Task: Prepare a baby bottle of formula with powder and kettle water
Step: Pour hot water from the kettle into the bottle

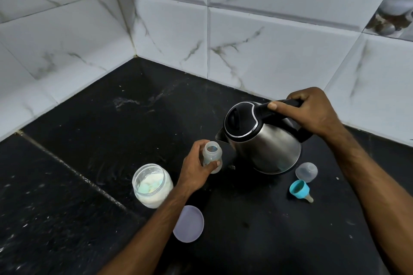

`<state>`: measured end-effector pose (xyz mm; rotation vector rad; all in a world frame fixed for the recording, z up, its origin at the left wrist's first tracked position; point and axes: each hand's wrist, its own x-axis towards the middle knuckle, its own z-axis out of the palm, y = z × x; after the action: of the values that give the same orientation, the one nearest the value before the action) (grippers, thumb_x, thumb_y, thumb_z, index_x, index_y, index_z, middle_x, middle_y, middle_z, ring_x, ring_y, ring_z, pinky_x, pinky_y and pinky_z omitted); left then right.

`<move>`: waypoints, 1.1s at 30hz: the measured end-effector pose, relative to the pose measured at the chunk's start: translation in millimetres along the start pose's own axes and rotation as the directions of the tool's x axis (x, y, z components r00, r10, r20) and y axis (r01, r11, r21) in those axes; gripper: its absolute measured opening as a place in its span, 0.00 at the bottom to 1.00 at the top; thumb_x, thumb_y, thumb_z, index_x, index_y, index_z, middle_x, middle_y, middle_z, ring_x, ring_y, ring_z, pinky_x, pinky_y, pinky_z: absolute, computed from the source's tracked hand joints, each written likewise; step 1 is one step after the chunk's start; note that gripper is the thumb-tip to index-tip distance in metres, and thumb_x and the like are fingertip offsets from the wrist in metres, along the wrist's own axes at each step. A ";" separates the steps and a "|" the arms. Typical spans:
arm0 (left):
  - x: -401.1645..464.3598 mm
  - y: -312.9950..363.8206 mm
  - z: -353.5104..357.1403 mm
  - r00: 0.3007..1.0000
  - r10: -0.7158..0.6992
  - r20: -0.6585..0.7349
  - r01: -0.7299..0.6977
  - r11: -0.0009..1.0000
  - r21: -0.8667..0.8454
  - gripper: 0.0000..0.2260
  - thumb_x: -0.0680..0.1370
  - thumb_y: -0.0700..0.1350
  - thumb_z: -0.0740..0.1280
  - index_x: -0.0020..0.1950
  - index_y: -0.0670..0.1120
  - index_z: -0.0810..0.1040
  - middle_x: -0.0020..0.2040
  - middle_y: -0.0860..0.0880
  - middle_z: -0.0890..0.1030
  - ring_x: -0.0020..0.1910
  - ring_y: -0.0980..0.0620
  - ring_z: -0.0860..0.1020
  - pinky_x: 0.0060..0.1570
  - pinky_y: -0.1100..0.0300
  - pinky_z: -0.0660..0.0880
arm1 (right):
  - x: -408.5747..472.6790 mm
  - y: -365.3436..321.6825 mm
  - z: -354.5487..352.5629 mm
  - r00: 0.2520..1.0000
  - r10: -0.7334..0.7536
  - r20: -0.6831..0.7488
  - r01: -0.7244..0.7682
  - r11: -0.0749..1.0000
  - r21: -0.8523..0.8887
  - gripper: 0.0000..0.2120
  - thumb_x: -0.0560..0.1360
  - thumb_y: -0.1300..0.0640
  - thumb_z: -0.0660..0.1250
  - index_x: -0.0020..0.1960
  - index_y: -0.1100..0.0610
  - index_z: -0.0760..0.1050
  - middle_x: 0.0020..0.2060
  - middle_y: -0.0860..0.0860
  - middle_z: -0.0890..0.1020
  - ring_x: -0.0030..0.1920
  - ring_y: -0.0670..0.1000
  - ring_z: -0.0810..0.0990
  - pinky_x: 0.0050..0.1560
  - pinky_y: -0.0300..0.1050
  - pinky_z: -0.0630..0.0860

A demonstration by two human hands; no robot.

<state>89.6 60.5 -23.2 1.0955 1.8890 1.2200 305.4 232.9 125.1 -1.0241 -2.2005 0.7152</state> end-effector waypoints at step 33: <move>2.7 9.4 6.4 0.998 -0.017 0.066 0.015 1.000 0.024 0.25 0.73 0.38 0.75 0.65 0.50 0.70 0.63 0.52 0.78 0.64 0.52 0.76 0.66 0.49 0.74 | -5.7 -2.4 -6.3 0.999 0.025 0.027 -0.022 0.995 -0.101 0.40 0.59 0.24 0.68 0.27 0.63 0.67 0.23 0.53 0.63 0.26 0.49 0.62 0.30 0.47 0.60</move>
<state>96.6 67.6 -17.1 1.1176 1.8629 1.1412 311.7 228.4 129.3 -1.0974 -2.2724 0.6387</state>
